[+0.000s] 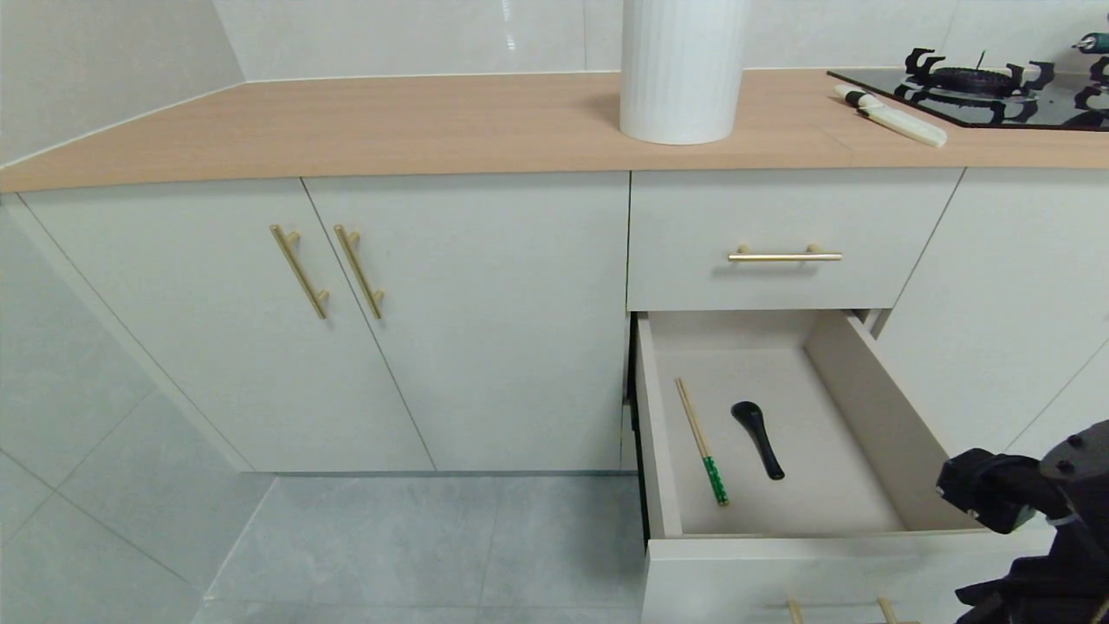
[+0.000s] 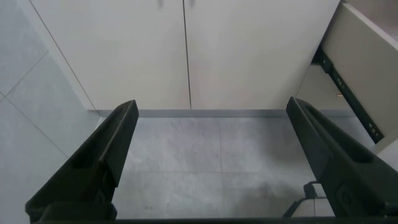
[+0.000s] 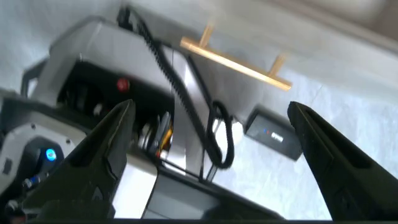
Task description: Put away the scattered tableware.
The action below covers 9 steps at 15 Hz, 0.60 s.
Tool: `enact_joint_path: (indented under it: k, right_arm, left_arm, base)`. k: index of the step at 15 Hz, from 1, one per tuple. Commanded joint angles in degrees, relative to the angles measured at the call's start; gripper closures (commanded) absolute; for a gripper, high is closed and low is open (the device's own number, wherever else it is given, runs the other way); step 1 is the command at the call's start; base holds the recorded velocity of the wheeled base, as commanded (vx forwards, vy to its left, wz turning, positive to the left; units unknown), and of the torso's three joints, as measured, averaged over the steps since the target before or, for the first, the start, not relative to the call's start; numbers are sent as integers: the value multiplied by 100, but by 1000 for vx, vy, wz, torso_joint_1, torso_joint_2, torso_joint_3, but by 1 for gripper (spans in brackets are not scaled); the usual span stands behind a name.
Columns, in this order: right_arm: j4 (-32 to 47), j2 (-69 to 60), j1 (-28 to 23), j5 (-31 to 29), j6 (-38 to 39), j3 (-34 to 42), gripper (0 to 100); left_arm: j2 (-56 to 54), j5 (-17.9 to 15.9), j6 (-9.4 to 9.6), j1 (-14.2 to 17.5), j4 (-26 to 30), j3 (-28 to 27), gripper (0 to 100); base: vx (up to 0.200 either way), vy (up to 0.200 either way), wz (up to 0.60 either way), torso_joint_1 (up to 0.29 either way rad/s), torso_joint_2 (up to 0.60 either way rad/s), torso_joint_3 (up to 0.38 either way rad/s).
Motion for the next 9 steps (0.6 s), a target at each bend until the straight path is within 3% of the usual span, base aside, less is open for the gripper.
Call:
enact_joint_path:
  k: [1, 9]
  right_arm:
    - [-196, 765, -1, -32, 276, 37, 0]
    - [-1031, 1407, -1, -1016, 1076, -25, 0]
  left_arm:
    - [2, 1, -1, 4, -1, 1, 0]
    - [2, 1, -1, 4, -1, 1, 0]
  base:
    - [0, 0, 0, 0, 0, 0]
    - [0, 0, 0, 0, 0, 0]
